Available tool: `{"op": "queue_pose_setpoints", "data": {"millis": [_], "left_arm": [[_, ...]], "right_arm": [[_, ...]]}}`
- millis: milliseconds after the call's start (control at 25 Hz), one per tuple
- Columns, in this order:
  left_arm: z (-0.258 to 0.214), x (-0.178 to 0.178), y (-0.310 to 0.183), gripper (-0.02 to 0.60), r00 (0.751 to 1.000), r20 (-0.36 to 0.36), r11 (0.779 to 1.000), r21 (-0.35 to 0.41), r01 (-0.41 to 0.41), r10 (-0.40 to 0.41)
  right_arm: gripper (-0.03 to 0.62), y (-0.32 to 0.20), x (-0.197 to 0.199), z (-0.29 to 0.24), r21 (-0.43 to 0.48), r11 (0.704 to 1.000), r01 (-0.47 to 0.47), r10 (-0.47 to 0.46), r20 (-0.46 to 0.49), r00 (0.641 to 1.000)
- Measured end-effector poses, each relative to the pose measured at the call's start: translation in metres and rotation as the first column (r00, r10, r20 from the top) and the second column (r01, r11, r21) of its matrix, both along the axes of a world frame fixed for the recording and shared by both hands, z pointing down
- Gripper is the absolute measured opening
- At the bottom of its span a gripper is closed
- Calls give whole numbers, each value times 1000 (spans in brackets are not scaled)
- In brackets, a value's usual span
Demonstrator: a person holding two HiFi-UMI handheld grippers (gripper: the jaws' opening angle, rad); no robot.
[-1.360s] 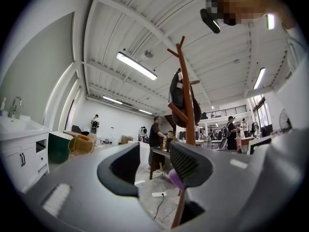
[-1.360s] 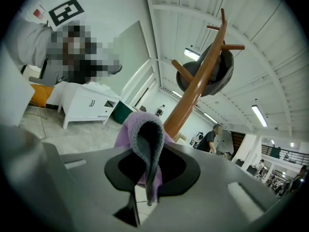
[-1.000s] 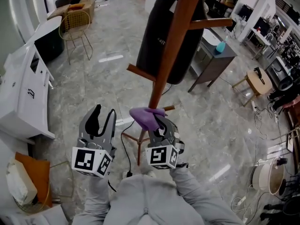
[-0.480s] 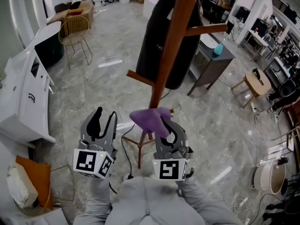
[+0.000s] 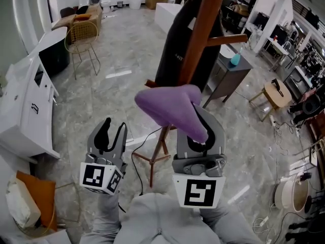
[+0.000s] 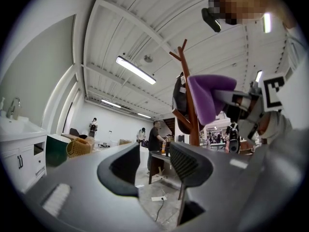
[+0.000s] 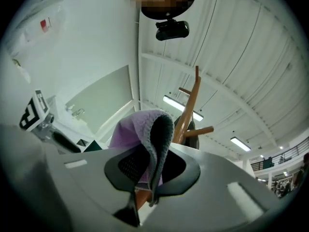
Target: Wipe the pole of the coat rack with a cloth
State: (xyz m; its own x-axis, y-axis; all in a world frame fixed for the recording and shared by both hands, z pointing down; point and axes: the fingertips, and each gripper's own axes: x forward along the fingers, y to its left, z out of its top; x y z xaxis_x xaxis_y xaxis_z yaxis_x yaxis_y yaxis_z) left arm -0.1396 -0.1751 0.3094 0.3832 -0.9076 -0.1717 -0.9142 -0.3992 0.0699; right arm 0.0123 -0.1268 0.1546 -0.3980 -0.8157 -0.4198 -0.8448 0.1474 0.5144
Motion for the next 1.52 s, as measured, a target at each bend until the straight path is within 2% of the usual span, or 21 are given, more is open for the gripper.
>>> {"op": "queue_pose_setpoints", "data": {"millis": [80,240,320,400,480,640,800,1240,1520], "left_arm": [[-2,-4,1,204,1000,-1,1000,3,0,0],[-6,-15,4,204,1000,-3,1000,8,4,-4],[-5,-24,4,204,1000,-8,1000,8,6,-6],[-2,-33,3,204,1000,-16,1000,7,7,-6],[-1,-40,2,204,1000,-21,1000,3,4,-4],[5,-48,-4,204,1000,-28,1000,-9,-12,12],[9,-46,-11,204,999,-32,999,-16,-39,38],[17,-21,-26,204,995,-31,995,-24,-93,92],[18,-18,-27,204,996,-31,996,-37,-84,83]], "right_arm": [[44,-5,-8,-19,28,1000,-7,6,11,1000],[44,-22,-26,-35,20,1000,-22,22,23,1000],[44,-37,-33,-27,-42,997,-67,67,5,998],[44,-56,-39,-7,-158,979,-133,127,-46,991],[44,-70,-43,8,-224,959,-171,155,-87,984],[44,-81,-40,35,-303,935,-187,168,-86,982],[44,-79,-37,49,-326,923,-203,178,-104,978],[44,-67,-32,84,-389,909,-150,123,-94,988],[44,-56,-41,74,-340,939,-48,44,-22,999]]}}
